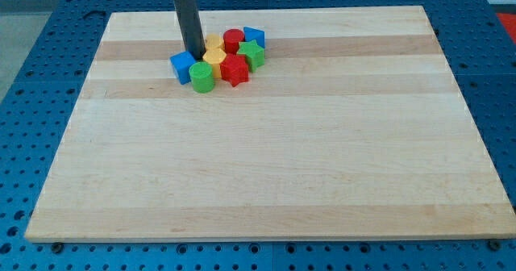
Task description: Move the blue cube closer to the green circle
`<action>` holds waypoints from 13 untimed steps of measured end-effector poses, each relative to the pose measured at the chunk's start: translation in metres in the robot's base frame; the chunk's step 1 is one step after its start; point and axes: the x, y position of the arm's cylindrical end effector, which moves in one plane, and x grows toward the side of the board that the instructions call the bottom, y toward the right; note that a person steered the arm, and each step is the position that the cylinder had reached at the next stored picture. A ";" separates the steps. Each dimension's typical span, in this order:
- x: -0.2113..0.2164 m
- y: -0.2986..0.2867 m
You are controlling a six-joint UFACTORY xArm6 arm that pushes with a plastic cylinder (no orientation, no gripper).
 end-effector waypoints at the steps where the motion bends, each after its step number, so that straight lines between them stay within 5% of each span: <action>1: 0.027 -0.014; 5: 0.013 -0.064; 7: 0.048 -0.126; 10: 0.090 -0.096; 13: 0.045 -0.120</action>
